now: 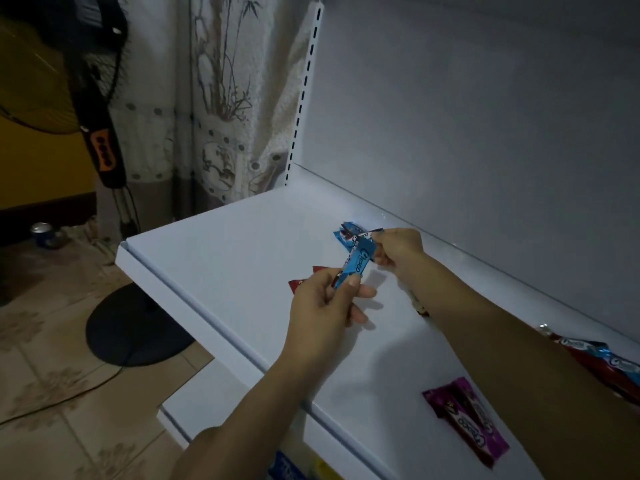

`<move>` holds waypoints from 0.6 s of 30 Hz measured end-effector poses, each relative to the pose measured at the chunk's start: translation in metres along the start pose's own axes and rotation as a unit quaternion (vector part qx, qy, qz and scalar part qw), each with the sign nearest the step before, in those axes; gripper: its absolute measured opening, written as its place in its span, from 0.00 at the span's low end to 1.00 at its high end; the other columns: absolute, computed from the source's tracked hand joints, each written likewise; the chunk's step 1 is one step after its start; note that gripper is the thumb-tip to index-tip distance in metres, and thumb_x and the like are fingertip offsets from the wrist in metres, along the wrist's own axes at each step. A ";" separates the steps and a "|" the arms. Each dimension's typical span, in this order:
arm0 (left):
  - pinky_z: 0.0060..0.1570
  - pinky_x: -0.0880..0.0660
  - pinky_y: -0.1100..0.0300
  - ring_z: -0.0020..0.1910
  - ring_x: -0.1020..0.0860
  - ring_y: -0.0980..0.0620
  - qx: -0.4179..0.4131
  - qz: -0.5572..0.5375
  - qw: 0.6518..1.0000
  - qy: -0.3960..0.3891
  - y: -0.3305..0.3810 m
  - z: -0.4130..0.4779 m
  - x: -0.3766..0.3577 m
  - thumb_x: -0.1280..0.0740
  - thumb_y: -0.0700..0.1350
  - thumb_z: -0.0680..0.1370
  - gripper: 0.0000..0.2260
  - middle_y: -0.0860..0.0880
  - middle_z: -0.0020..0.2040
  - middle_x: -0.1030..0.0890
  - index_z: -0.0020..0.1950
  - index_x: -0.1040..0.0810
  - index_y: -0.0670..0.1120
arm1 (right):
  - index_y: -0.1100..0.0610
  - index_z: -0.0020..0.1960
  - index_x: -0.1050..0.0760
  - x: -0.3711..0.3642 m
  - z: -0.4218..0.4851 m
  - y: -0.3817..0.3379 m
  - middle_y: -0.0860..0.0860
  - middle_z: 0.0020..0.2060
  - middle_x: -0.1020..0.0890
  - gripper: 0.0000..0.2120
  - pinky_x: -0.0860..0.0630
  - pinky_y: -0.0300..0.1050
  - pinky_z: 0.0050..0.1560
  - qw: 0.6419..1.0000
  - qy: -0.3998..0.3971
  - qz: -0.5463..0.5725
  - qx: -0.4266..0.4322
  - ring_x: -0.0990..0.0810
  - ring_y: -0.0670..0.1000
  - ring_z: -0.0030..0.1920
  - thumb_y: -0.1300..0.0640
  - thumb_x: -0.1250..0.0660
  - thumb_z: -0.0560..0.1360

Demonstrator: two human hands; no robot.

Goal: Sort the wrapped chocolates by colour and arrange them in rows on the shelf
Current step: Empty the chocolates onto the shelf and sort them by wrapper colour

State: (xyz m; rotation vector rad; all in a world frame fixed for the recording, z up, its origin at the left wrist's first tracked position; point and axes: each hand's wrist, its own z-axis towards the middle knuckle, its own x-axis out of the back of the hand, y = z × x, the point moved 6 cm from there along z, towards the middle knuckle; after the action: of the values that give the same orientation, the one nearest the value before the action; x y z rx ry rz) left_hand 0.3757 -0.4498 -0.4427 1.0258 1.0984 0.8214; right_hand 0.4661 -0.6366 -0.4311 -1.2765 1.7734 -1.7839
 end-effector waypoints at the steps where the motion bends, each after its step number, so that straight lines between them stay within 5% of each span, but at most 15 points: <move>1: 0.30 0.29 0.69 0.26 0.26 0.59 0.002 0.002 1.000 -0.004 0.000 0.000 0.000 0.38 0.41 0.81 0.08 0.48 0.39 0.16 0.55 0.22 0.38 | 0.62 0.42 0.25 0.001 0.000 0.003 0.54 0.21 0.24 0.04 0.30 0.37 0.20 1.000 -0.007 0.008 -0.012 0.29 0.46 0.16 0.64 0.34 0.76; 4: 0.31 0.30 0.67 0.26 0.27 0.58 0.004 0.027 1.000 -0.005 -0.002 0.003 0.000 0.37 0.43 0.81 0.09 0.50 0.34 0.18 0.53 0.21 0.38 | 0.62 0.42 0.25 0.006 -0.011 0.006 0.53 0.21 0.25 0.06 0.32 0.37 0.21 0.999 -0.033 0.035 -0.013 0.29 0.46 0.18 0.64 0.36 0.77; 7: 0.33 0.30 0.67 0.28 0.28 0.58 0.011 0.053 0.999 -0.005 -0.002 0.001 -0.001 0.39 0.45 0.82 0.10 0.51 0.34 0.19 0.54 0.21 0.40 | 0.57 0.50 0.21 0.021 -0.037 -0.003 0.50 0.33 0.19 0.12 0.29 0.39 0.29 0.998 -0.041 -0.009 0.048 0.25 0.46 0.29 0.48 0.35 0.78; 10: 0.33 0.31 0.67 0.29 0.29 0.57 0.024 0.049 0.999 0.003 -0.004 0.000 0.001 0.41 0.44 0.83 0.11 0.52 0.34 0.20 0.55 0.21 0.40 | 0.56 0.50 0.20 0.022 -0.082 -0.009 0.50 0.36 0.18 0.25 0.31 0.40 0.32 0.981 -0.171 0.048 0.077 0.26 0.46 0.30 0.35 0.39 0.73; 14: 0.34 0.28 0.63 0.31 0.26 0.56 -0.002 0.093 0.996 0.002 -0.002 -0.004 0.000 0.41 0.42 0.82 0.09 0.50 0.38 0.19 0.55 0.22 0.41 | 0.60 0.47 0.22 0.025 -0.124 -0.005 0.49 0.34 0.20 0.07 0.35 0.38 0.28 0.953 -0.260 0.038 0.153 0.28 0.46 0.29 0.56 0.33 0.76; 18: 0.46 0.26 0.66 0.45 0.22 0.58 -0.099 0.321 0.941 -0.030 0.008 -0.010 -0.006 0.38 0.44 0.81 0.14 0.52 0.51 0.18 0.66 0.27 0.47 | 0.59 0.48 0.22 0.043 -0.107 0.005 0.51 0.36 0.19 0.03 0.33 0.39 0.29 0.978 -0.162 0.088 0.094 0.26 0.46 0.28 0.60 0.34 0.77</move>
State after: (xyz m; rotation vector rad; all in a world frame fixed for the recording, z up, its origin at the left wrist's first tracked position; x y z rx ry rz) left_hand 0.3643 -0.4497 -0.4343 1.2439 0.6025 1.3804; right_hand 0.3598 -0.6023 -0.4026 -1.2105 1.4527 -1.5065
